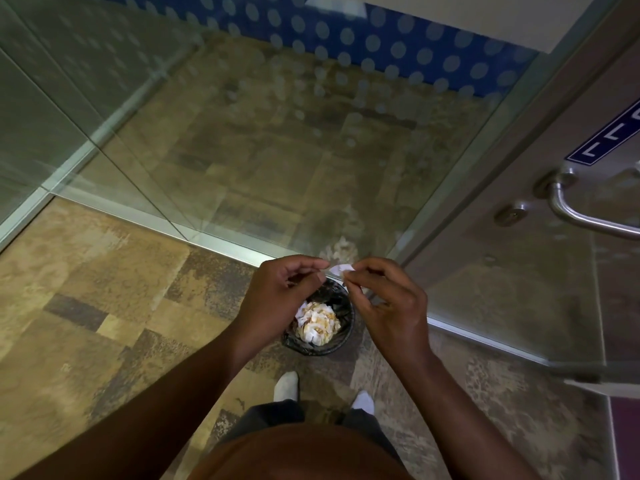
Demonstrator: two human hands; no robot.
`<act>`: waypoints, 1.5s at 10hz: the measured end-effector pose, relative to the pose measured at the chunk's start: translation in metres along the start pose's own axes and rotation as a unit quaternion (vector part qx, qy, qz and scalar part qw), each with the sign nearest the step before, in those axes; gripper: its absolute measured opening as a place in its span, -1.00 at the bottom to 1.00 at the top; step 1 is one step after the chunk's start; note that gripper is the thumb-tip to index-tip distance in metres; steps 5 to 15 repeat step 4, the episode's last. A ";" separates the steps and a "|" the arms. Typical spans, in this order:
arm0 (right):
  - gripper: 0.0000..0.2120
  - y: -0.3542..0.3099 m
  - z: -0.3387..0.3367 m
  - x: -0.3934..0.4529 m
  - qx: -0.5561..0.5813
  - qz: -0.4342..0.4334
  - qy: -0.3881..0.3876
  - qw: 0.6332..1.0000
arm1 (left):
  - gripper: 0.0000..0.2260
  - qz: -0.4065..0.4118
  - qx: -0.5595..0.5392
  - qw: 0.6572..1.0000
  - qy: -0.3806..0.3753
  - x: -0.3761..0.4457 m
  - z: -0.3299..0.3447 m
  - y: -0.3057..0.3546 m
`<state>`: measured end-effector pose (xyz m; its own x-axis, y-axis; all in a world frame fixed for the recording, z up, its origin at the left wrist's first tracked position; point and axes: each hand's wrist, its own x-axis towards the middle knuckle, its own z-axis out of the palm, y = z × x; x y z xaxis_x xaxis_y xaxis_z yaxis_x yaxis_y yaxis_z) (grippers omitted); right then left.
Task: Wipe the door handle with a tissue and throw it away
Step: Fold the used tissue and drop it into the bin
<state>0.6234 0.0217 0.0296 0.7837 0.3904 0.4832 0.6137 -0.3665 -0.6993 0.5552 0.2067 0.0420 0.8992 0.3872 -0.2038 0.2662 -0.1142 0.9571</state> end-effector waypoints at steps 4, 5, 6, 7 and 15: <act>-0.89 0.067 0.094 -0.012 -0.030 0.142 -0.122 0.982 | -0.77 -0.058 0.058 0.995 0.064 -0.004 -0.025 -0.031; -0.89 0.067 0.094 -0.012 -0.030 0.142 -0.122 0.982 | -0.77 -0.058 0.058 0.995 0.064 -0.004 -0.025 -0.031; -0.89 0.067 0.094 -0.012 -0.030 0.142 -0.122 0.982 | -0.77 -0.058 0.058 0.995 0.064 -0.004 -0.025 -0.031; -0.89 0.067 0.094 -0.012 -0.030 0.142 -0.122 0.982 | -0.77 -0.058 0.058 0.995 0.064 -0.004 -0.025 -0.031; -0.89 0.067 0.094 -0.012 -0.030 0.142 -0.122 0.982 | -0.77 -0.058 0.058 0.995 0.064 -0.004 -0.025 -0.031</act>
